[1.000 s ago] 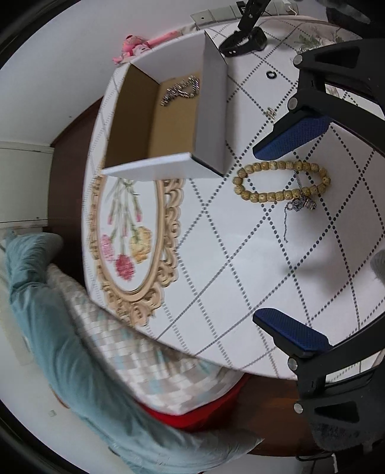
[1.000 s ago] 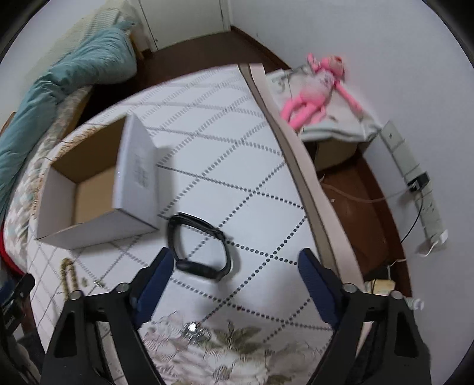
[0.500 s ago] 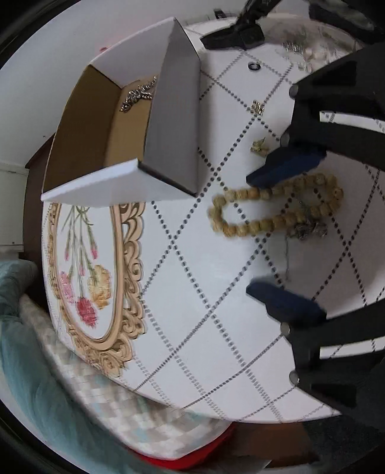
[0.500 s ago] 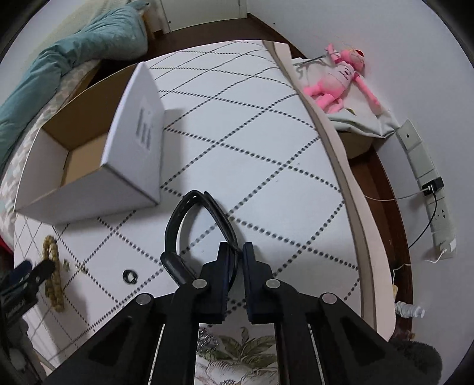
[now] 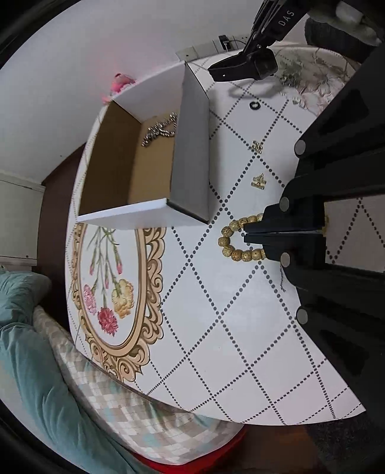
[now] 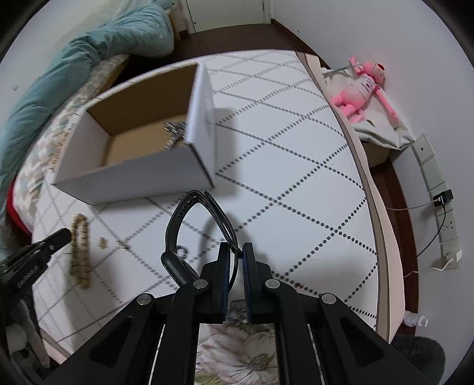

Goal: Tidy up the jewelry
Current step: 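Grasp the black watch band with the right gripper, then grasp the wooden bead bracelet with the left gripper while the right carries the watch band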

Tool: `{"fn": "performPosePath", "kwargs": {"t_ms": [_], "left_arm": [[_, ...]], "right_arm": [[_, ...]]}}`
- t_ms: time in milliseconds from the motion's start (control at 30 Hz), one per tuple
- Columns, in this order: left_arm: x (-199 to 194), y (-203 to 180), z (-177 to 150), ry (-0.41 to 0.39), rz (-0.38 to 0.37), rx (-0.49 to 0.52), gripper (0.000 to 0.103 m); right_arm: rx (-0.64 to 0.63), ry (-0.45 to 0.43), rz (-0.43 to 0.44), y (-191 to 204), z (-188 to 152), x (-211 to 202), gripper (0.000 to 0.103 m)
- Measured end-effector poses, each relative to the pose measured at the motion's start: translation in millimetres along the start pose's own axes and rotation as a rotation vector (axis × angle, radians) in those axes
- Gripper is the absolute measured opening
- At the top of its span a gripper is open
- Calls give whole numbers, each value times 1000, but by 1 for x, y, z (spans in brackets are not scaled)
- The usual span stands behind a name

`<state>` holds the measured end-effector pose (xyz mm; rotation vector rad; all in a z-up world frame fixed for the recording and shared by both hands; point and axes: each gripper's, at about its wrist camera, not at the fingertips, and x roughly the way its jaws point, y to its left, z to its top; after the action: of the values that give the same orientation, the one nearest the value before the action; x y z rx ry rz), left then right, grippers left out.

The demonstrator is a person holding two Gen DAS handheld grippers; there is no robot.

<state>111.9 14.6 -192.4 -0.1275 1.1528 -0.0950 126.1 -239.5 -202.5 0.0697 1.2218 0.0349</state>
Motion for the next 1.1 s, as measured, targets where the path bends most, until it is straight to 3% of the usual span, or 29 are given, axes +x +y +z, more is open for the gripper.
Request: {"fn": "performPosePath", "kwargs": {"t_ms": [133,267,367,400,433,600,667,700,900,1100], "left_arm": [[-2,11,2,-2,-32,-33,0],[23,24,3,83,-15,-74,3],[30,20,-1,86,-8,-62,24],[31,17,-1,85,8,-49,40],[31,14,0,80,9,-31,45],[35,0,-3,44,91,48,38],[36,-3,-2,22,112,71,10],[37,-2,-2,20,104,73,7],[31,2,-3,19,63,67,6],[-13,-8,-5,-61,3,77,6]], "right_arm": [[-12,-22,18,9,2,-14,9],[-11,-33,22,12,5,-19,9],[-2,-28,18,12,5,-17,9],[2,-24,16,12,4,-15,9],[4,-22,14,12,3,-14,9],[5,-5,12,11,-2,-6,9],[0,0,9,12,-4,-3,9],[-2,1,7,12,-5,-3,9],[-10,1,13,15,-6,-1,9],[-18,-25,38,16,-3,-16,9]]}}
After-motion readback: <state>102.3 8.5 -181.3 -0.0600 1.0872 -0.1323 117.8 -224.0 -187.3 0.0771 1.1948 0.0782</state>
